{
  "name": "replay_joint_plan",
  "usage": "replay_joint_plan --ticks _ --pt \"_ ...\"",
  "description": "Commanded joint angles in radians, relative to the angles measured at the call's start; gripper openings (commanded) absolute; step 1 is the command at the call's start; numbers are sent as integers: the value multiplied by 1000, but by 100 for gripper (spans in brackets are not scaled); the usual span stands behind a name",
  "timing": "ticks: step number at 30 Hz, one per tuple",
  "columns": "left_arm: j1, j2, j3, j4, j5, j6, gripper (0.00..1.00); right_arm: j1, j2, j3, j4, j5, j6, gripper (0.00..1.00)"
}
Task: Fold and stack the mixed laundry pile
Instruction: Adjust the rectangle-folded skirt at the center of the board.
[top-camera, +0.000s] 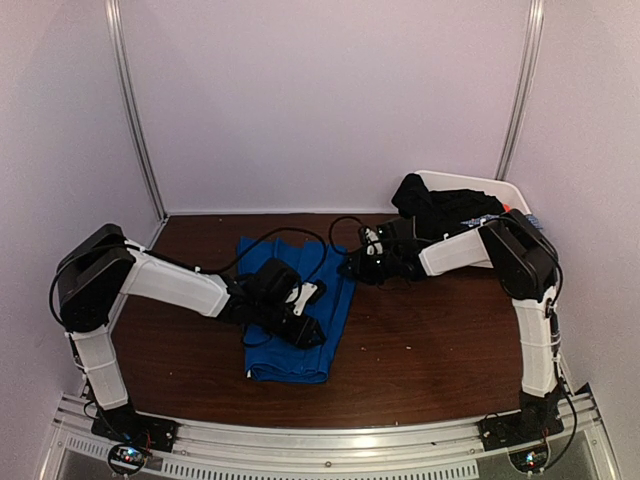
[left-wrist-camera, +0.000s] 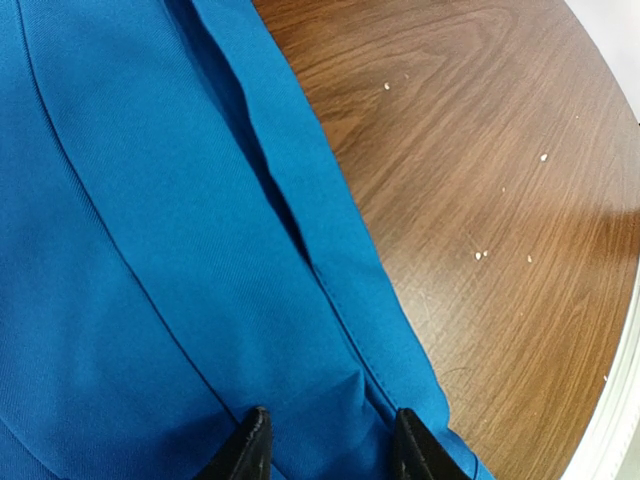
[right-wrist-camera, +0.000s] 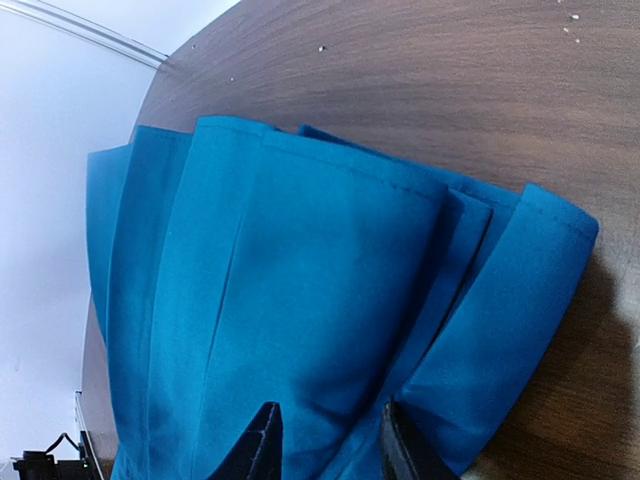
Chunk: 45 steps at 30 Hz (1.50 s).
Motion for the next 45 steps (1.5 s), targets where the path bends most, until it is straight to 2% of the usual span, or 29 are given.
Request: replay_joint_plan --ticks 1,8,13,16,19,22,24,30,35,41,45 --pt "-3 12 5 -13 -14 14 43 1 41 64 7 -18 -3 34" --pt "-3 20 10 -20 -19 15 43 1 107 108 5 -26 37 35" --pt "-3 22 11 -26 -24 15 44 4 114 120 -37 5 39 43" --pt "-3 26 12 -28 -29 15 46 10 114 126 -59 22 38 44" --pt "-3 28 13 -29 -28 17 46 14 121 150 -80 21 36 35" --pt "-3 28 15 -34 -34 19 46 16 111 156 -67 7 34 13" --pt "-3 28 15 -35 -39 17 46 19 89 147 -43 -10 32 1" --pt "-3 39 12 -29 -44 8 47 21 -41 91 25 -12 28 0" --pt "-3 41 14 -33 -44 14 47 17 -129 61 -7 1 11 0" --pt "-3 9 2 -34 -38 29 48 -7 -188 -41 -87 56 -50 0" --pt "-11 -71 -15 -4 -9 59 50 -36 -144 -87 -105 120 -119 0"
